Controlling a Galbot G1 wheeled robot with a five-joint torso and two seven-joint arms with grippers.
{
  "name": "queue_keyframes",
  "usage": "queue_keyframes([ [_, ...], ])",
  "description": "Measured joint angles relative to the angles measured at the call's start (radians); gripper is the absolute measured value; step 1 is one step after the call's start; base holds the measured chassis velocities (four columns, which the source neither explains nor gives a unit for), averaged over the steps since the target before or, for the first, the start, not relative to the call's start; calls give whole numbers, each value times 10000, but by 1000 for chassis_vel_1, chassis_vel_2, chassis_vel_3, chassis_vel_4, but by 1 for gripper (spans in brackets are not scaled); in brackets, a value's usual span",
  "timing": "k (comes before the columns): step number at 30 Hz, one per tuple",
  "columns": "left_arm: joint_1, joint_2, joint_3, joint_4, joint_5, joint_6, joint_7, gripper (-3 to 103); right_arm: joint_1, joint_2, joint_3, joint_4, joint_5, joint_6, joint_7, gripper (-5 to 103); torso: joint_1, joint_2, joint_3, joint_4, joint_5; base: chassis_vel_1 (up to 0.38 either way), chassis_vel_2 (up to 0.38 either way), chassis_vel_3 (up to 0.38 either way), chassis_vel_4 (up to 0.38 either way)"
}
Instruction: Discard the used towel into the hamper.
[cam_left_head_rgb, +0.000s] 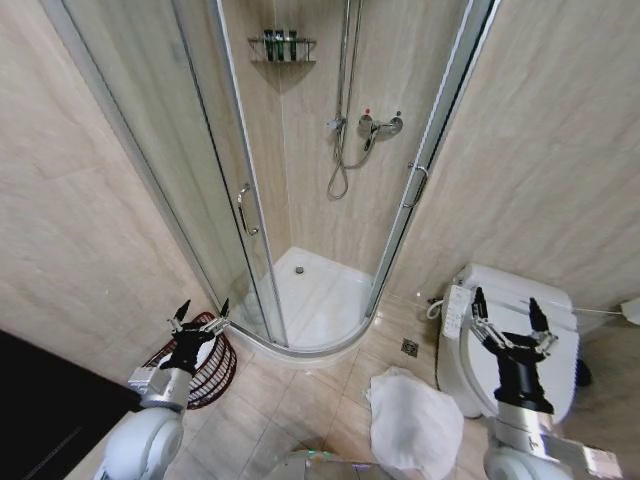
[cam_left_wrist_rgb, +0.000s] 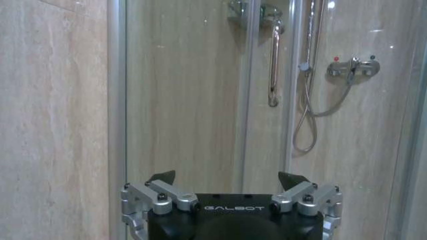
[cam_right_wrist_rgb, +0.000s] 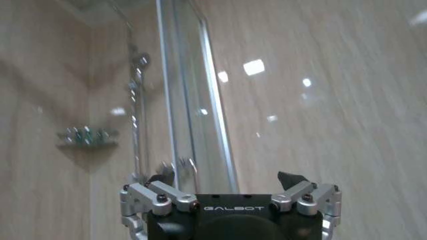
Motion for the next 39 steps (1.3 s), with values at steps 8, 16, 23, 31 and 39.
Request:
queue_keyframes([
  [8, 0, 0, 0, 0, 0, 0, 0, 100, -499, 106, -421, -1622, -130, 93, 380, 100, -264, -566, -303, -1, 2, 0, 0, 0, 0],
  [16, 0, 0, 0, 0, 0, 0, 0, 100, -981, 294, -1222, -1512, -593, 236, 706, 100, -470, -1012, -541, 0, 1, 0, 0, 0, 0],
  [23, 0, 0, 0, 0, 0, 0, 0, 100, -1206, 187, -1584, -1869, -477, 420, 1098, 100, -667, -1450, -782, 0, 2, 0, 0, 0, 0],
  [31, 0, 0, 0, 0, 0, 0, 0, 100, -1193, 209, -1528, -1884, -203, 481, 1171, 100, -864, -1874, -1011, 0, 1, 0, 0, 0, 0],
  [39, 0, 0, 0, 0, 0, 0, 0, 100, -1247, 285, -1518, -1621, -207, 525, 1252, 100, -1064, -2324, -1260, 1, 1, 0, 0, 0, 0],
])
